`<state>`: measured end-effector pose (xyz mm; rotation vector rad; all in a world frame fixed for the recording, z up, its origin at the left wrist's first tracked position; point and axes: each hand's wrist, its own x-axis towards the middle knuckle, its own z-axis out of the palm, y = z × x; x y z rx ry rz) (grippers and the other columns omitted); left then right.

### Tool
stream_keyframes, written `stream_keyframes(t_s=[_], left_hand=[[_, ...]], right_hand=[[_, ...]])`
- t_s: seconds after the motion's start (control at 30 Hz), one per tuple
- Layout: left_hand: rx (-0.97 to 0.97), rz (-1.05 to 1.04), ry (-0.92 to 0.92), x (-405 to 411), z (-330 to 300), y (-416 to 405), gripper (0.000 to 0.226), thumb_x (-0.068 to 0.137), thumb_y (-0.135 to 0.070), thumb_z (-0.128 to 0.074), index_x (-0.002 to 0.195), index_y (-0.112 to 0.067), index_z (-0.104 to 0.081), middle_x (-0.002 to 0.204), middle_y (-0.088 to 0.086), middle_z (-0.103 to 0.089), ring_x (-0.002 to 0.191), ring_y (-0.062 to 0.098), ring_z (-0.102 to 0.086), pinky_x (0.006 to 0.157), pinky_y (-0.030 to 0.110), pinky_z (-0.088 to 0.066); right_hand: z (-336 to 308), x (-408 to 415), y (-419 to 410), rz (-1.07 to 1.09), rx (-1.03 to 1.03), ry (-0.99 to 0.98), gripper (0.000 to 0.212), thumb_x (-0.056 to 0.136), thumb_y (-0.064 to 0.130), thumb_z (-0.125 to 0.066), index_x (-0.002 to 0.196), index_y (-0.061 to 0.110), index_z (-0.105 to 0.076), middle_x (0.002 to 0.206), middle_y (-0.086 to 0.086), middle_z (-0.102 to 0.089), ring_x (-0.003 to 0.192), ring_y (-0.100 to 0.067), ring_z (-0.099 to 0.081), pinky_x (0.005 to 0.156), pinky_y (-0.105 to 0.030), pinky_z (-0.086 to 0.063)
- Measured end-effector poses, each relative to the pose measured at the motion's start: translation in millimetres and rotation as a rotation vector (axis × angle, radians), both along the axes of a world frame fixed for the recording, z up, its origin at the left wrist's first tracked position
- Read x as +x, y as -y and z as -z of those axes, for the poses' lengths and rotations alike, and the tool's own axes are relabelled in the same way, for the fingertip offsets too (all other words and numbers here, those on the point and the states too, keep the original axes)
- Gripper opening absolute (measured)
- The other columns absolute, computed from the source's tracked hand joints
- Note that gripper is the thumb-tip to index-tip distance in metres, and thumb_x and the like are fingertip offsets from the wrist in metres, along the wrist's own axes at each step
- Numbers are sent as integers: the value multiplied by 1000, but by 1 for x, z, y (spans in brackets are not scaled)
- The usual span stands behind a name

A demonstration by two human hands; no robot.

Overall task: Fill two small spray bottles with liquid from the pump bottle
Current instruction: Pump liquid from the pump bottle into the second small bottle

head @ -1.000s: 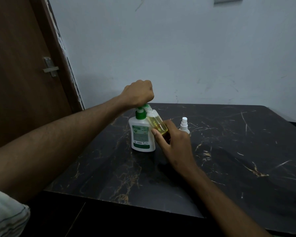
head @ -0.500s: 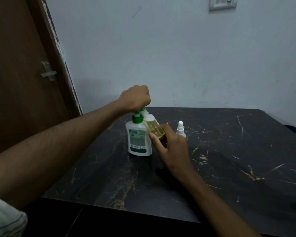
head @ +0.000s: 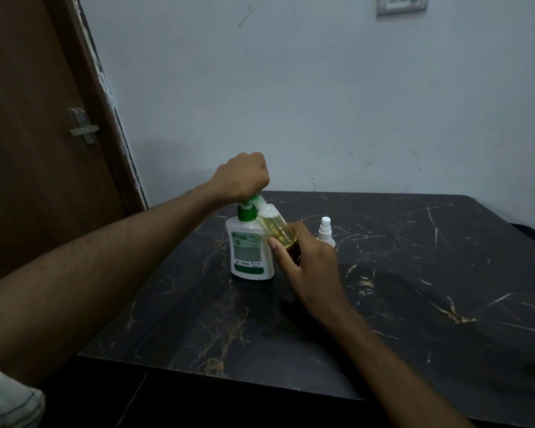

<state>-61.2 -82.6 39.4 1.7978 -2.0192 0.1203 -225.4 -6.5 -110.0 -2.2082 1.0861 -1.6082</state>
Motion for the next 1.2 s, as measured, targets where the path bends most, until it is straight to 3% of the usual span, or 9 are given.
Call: stream_keyframes(t_s=[0.4, 0.57, 0.87, 1.2], left_hand=[[4, 10, 8, 4, -1, 7, 25, 75, -5, -46, 60, -17, -31, 64, 3, -40, 61, 22, -34, 56, 34, -27], [-4, 4, 0, 3, -4, 8, 23, 76, -4, -45, 63, -16, -31, 69, 6, -45, 61, 21, -34, 56, 35, -27], [3, 25, 8, 5, 0, 9, 25, 76, -4, -47, 61, -17, -30, 63, 2, -37, 60, 19, -31, 55, 34, -25], [14, 21, -15, 8, 4, 12, 22, 74, -6, -45, 60, -16, -32, 63, 3, -38, 61, 21, -33, 56, 37, -28]], right_hand=[[-2, 0, -2, -1, -3, 1, 37, 103, 54, -50, 116, 22, -62, 87, 14, -67, 73, 3, -61, 62, -10, -42], [-2, 0, 0, 3, 7, 5, 34, 103, 53, -51, 115, 23, -62, 87, 12, -67, 74, 0, -62, 63, -18, -49], [1, 1, 1, 7, 12, -1, 34, 103, 53, -51, 116, 23, -61, 89, 11, -69, 75, -2, -63, 65, -25, -54], [0, 0, -1, -10, 10, 3, 36, 103, 54, -49, 115, 22, -62, 88, 13, -66, 73, 2, -61, 62, -11, -44]])
